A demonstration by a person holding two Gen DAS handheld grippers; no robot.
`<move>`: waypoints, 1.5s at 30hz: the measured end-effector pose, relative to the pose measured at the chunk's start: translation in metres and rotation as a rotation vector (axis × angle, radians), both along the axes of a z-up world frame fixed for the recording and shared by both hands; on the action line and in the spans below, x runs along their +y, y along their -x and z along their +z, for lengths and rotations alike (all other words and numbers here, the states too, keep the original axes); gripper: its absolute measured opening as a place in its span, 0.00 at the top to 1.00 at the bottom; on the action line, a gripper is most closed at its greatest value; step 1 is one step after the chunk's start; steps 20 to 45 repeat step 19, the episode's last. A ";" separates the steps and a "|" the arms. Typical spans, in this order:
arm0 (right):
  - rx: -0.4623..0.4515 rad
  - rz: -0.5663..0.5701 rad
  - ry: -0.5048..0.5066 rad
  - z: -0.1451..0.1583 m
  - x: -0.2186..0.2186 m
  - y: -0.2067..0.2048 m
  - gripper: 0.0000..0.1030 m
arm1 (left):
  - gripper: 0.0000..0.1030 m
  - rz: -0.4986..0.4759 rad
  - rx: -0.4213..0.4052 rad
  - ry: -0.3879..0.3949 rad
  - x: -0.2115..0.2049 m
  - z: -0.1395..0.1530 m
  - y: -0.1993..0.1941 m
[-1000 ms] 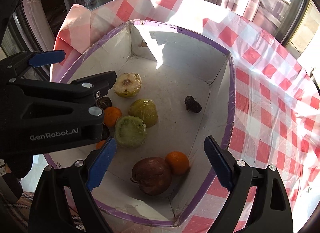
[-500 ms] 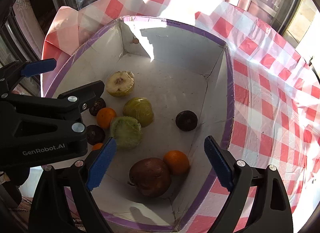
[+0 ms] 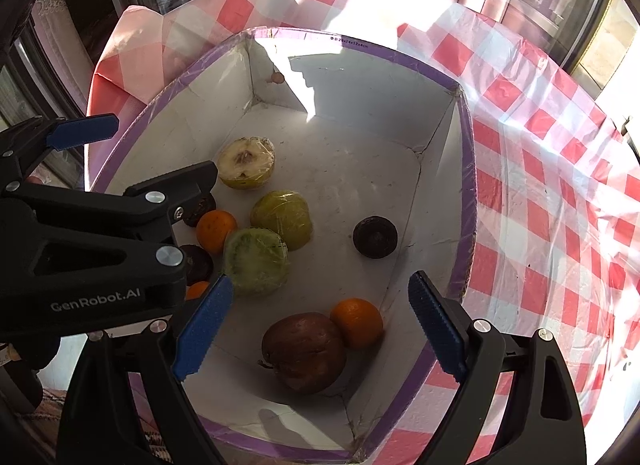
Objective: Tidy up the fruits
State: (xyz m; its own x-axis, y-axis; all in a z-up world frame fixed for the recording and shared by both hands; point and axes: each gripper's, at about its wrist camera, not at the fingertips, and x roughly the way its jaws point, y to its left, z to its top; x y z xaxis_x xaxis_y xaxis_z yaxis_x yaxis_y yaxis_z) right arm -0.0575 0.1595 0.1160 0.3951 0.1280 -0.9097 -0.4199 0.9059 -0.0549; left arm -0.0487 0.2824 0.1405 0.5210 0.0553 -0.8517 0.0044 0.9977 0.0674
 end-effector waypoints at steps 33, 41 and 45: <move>0.002 -0.005 -0.017 0.001 -0.005 0.007 0.16 | 0.02 -0.004 0.011 0.004 0.001 -0.005 0.004; 0.002 -0.005 -0.017 0.001 -0.005 0.007 0.16 | 0.02 -0.004 0.011 0.004 0.001 -0.005 0.004; 0.002 -0.005 -0.017 0.001 -0.005 0.007 0.16 | 0.02 -0.004 0.011 0.004 0.001 -0.005 0.004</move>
